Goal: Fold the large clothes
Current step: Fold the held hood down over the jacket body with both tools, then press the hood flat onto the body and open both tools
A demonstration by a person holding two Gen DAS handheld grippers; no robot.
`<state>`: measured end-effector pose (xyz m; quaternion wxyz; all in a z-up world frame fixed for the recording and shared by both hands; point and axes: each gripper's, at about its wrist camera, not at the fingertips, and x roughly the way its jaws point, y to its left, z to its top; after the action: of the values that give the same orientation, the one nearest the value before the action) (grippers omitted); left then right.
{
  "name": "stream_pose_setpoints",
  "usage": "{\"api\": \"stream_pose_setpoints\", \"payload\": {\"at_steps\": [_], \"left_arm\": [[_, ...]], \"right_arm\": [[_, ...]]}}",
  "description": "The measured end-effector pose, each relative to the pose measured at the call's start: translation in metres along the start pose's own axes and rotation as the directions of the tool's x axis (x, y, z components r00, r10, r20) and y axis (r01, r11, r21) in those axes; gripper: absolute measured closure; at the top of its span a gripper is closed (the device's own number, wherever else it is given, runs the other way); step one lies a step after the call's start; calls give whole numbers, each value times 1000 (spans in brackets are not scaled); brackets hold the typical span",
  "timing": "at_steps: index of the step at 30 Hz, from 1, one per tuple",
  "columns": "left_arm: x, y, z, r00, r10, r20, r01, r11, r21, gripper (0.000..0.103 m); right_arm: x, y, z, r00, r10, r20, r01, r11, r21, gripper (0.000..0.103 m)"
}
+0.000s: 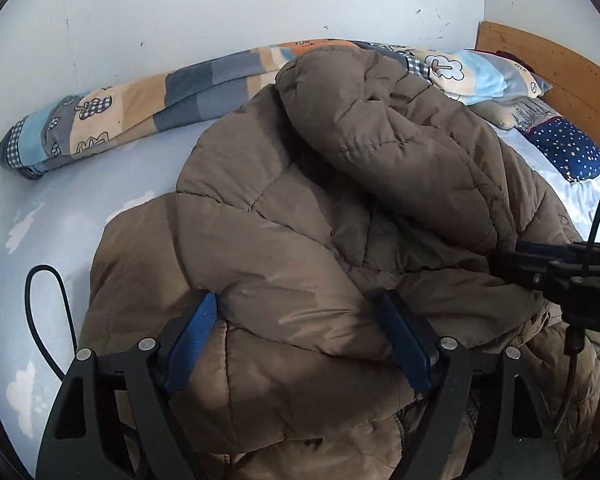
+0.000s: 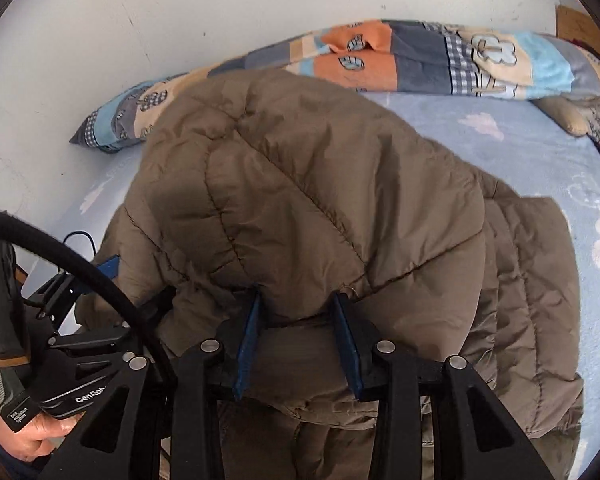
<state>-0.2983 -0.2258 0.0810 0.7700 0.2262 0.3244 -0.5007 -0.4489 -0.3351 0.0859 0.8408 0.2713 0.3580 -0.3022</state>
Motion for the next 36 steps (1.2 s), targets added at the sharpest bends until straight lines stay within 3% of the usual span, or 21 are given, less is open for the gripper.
{"api": "stream_pose_setpoints", "payload": {"at_steps": [4, 11, 18, 23, 28, 31, 36], "left_arm": [[9, 3, -3, 999, -9, -34, 9, 1000, 0, 19], [2, 0, -9, 1000, 0, -8, 0, 1000, 1, 19], [-3, 2, -7, 1000, -8, 4, 8, 1000, 2, 17], [-11, 4, -2, 999, -13, 39, 13, 1000, 3, 17], [-27, 2, 2, 990, -2, 140, 1, 1000, 8, 17], [-31, 2, 3, 985, -4, 174, 3, 1000, 6, 17], [-19, 2, 1, 994, -9, 110, 8, 1000, 13, 17]], "right_arm": [[12, -8, -2, 999, 9, -37, -7, 999, 34, 63], [9, -6, -3, 999, 6, -35, -5, 1000, 29, 61], [2, 0, 0, 999, 9, -41, -10, 1000, -2, 51], [-22, 4, 6, 999, 1, 52, 1, 1000, -24, 48], [-46, 2, 11, 983, 14, 186, -11, 1000, -14, 43], [-38, -2, 10, 986, 44, 161, -46, 999, 8, 43], [-15, 1, 9, 997, 46, 62, -46, 999, 3, 43]]}}
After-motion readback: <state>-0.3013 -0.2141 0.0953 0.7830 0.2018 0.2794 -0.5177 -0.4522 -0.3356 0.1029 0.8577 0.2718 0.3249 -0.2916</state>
